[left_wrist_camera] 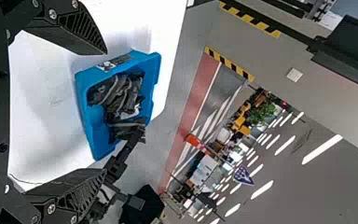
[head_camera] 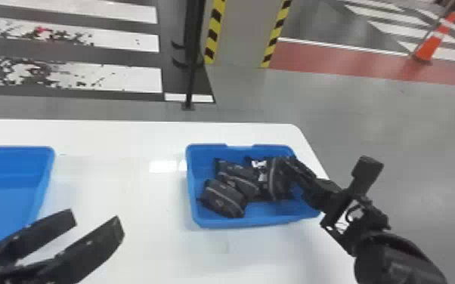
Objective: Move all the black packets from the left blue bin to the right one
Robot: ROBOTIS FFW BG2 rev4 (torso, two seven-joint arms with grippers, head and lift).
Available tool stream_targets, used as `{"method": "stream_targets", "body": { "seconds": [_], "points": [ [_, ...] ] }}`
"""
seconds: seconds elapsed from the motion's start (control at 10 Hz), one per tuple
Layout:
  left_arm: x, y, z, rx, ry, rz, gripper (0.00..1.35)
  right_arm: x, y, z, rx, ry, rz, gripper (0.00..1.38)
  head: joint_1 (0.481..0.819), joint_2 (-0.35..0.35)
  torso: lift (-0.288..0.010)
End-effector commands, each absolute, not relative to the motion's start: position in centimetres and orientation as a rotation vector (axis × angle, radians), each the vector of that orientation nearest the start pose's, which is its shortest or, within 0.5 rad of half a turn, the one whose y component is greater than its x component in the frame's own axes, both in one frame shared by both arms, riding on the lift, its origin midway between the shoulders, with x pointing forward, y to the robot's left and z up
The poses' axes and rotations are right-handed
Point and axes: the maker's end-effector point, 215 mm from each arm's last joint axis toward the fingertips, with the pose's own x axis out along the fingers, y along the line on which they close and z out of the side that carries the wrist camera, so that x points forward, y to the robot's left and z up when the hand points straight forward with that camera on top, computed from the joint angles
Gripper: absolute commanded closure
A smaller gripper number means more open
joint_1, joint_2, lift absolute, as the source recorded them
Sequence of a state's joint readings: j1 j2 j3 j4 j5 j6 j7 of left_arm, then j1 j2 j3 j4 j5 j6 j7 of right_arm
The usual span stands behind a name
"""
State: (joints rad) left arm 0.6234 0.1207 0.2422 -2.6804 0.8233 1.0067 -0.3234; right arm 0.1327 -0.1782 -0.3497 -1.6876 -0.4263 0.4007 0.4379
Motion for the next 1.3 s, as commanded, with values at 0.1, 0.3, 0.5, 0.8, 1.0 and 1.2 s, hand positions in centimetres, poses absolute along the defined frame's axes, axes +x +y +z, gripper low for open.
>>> {"method": "stream_targets", "body": {
  "seconds": [0.1, 0.3, 0.5, 0.8, 1.0, 1.2],
  "points": [
    [34.1, 14.5, -24.9, -0.426, 0.328, -0.548, 0.15, 47.8, -38.4, -35.4, 0.163, 0.153, 0.048, 0.16, 0.695, -0.35, -0.154],
    [34.5, 19.2, -25.0, -0.35, 0.266, -0.413, 0.15, 43.7, -35.6, -32.1, 0.064, 0.085, 0.047, 0.28, 0.695, -0.312, -0.154],
    [34.1, 25.9, -25.5, -0.208, 0.219, -0.236, 0.15, 40.1, -29.5, -29.5, 0.056, 0.038, 0.122, 0.29, 0.695, -0.232, -0.154],
    [32.9, 30.9, -25.4, -0.058, 0.115, -0.094, 0.16, 35.0, -24.4, -26.6, 0.074, 0.014, 0.164, 0.29, 0.695, 0.004, -0.154],
    [32.5, 31.3, -26.1, -0.049, 0.087, -0.066, 0.16, 33.4, -24.1, -27.3, 0.063, 0.035, 0.156, 0.29, 0.695, 0.109, -0.154],
    [32.2, 29.9, -27.4, -0.089, 0.113, -0.068, 0.16, 33.0, -23.3, -28.0, 0.075, 0.048, 0.162, 0.23, 0.695, 0.13, -0.154]
  ]
}}
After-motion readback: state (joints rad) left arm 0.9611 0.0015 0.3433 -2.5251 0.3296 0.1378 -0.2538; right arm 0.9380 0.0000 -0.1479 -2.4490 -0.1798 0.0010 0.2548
